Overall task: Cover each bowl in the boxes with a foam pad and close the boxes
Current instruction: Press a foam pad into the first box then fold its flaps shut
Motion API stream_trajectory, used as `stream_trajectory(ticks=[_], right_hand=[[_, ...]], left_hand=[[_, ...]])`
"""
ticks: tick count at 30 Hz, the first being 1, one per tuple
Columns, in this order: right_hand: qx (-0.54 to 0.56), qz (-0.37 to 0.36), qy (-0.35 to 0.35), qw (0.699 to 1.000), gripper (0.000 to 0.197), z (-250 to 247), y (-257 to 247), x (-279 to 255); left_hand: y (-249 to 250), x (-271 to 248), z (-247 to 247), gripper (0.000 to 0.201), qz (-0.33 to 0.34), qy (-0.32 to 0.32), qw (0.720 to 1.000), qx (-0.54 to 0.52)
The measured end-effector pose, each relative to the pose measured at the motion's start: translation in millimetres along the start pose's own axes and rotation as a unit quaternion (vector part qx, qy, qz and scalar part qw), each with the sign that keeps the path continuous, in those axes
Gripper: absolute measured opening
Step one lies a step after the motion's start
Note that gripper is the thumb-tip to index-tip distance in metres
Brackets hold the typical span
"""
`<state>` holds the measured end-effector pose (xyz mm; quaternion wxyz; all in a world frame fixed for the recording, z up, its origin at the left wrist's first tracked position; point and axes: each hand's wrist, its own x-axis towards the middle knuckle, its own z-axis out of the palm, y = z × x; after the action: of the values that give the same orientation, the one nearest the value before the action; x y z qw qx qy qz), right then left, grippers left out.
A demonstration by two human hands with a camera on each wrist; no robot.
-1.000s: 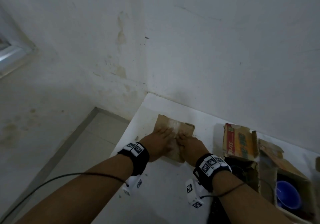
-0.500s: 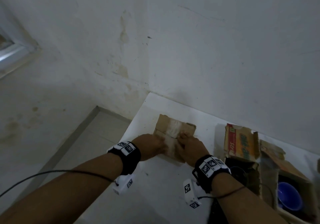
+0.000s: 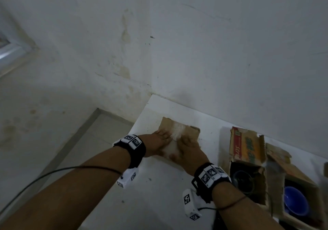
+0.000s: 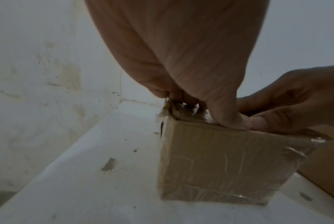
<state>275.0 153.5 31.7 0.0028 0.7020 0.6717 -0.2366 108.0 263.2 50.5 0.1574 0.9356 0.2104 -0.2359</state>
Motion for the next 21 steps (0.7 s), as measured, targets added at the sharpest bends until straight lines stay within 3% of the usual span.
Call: stream_trajectory(ticks=[4,9,14,18,21], right_hand=[[-0.026,-0.005,-0.028,0.999,0.079,-4,0,1],[-0.056,0.007,-0.051,0.997,0.126,-6,-8,3],[-0.062,-0.009,-0.049,0.997,0.118,1,-2,1],[-0.084,-0.033,-0.041,0.995,0.114,9,-2,-3],[-0.102,-0.037,-0.053,0.993,0.106,7,-1,-2]], left_hand=[[3,0,-1,0.077,-0.005,-0.019,1.0,0.015],[6,3,-2,0.076,-0.011,-0.028,0.999,0.027],[10,2,1,0.073,-0.014,-0.012,0.998,0.056],[8,-1,13,0.089,-0.009,0.003,0.998,0.056],[7,1,22,0.083,-0.015,0.03,0.996,0.083]])
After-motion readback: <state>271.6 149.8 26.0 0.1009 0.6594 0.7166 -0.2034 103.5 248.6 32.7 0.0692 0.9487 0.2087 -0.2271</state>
